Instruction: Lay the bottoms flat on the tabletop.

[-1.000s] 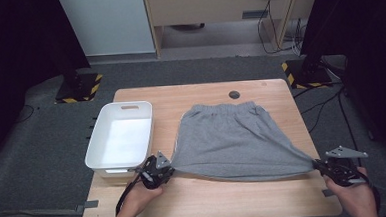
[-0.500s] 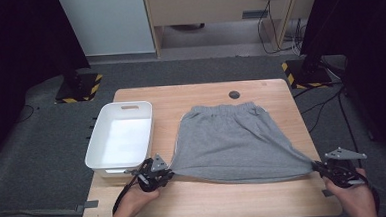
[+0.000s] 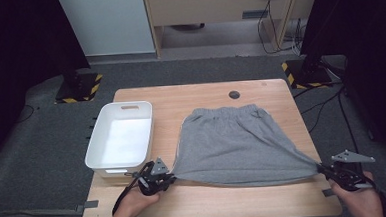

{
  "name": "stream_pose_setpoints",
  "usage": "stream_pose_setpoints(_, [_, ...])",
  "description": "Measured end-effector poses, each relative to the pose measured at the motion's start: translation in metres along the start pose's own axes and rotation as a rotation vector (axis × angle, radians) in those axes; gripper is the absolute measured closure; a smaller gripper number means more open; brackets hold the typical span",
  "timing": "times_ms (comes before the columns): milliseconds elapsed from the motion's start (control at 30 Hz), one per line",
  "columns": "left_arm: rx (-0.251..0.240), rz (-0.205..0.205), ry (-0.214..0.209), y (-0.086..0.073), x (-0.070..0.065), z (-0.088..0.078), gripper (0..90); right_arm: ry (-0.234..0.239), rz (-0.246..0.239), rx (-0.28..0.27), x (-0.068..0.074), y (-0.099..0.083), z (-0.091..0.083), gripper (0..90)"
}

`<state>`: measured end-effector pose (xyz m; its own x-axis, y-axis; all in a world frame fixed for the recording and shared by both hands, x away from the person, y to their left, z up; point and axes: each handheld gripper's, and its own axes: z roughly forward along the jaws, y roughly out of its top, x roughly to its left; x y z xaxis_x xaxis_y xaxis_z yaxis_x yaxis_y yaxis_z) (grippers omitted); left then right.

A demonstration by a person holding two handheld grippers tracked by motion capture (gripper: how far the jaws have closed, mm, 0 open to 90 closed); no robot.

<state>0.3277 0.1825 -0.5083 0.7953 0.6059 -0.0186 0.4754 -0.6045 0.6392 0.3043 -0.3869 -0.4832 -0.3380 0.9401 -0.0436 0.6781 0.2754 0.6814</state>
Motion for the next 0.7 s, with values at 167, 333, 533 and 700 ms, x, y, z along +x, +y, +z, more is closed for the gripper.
stream_pose_setpoints(167, [-0.016,-0.018,0.007,-0.003,-0.003,-0.008,68.0,0.03,0.002,-0.027,0.002,0.002,-0.002,69.1])
stream_pose_setpoints(333, [-0.07,-0.05,0.004,-0.008,0.0,-0.026,55.9,0.033,0.003,-0.043,0.006,0.007,-0.005,59.2])
stream_pose_setpoints(533, [-0.087,-0.06,0.021,-0.005,0.002,-0.026,45.9,0.038,-0.041,-0.05,0.018,0.017,0.004,50.1])
stream_pose_setpoints(700, [-0.094,-0.05,0.01,0.008,0.005,-0.023,33.1,0.067,-0.064,-0.061,0.029,0.027,0.012,42.4])
